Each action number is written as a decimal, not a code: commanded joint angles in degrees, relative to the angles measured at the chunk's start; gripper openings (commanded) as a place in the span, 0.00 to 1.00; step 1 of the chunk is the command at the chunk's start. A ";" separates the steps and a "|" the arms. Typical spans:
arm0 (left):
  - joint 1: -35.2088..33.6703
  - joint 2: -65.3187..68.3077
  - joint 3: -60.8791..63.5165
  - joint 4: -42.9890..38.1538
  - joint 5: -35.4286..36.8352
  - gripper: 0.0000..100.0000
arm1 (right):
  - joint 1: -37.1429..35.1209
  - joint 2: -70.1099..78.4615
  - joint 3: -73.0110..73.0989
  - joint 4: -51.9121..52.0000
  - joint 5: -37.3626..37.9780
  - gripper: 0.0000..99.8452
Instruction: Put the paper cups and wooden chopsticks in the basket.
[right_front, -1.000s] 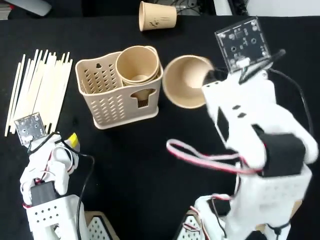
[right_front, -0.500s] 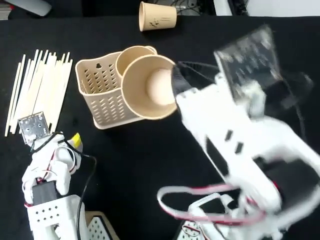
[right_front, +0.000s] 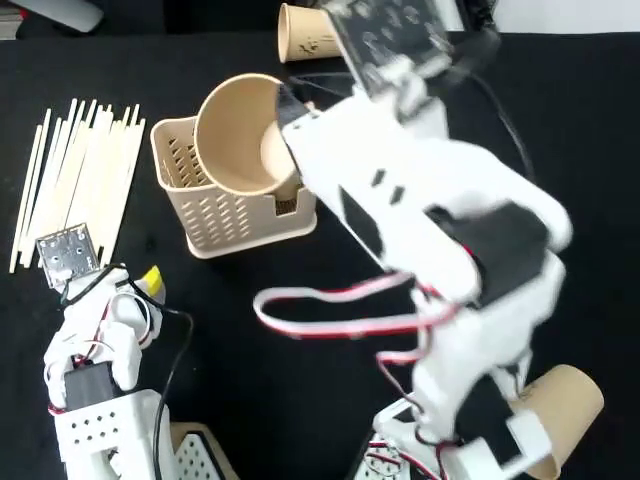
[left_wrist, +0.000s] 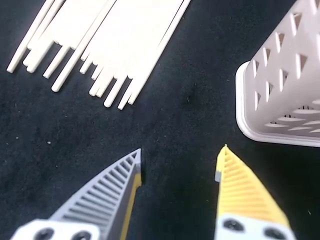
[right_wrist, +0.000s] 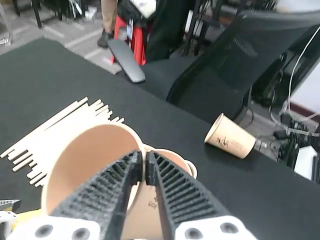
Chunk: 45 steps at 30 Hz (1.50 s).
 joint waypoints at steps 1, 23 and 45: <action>0.40 -0.53 -0.22 -1.14 0.00 0.24 | -0.70 3.91 -4.44 -1.93 0.00 0.01; 0.31 -0.53 -0.22 -1.14 0.00 0.24 | 2.55 20.44 -12.44 -9.32 -0.70 0.01; 0.31 -0.53 -0.22 -1.14 0.00 0.24 | 5.80 21.14 -11.91 -4.75 -13.19 0.02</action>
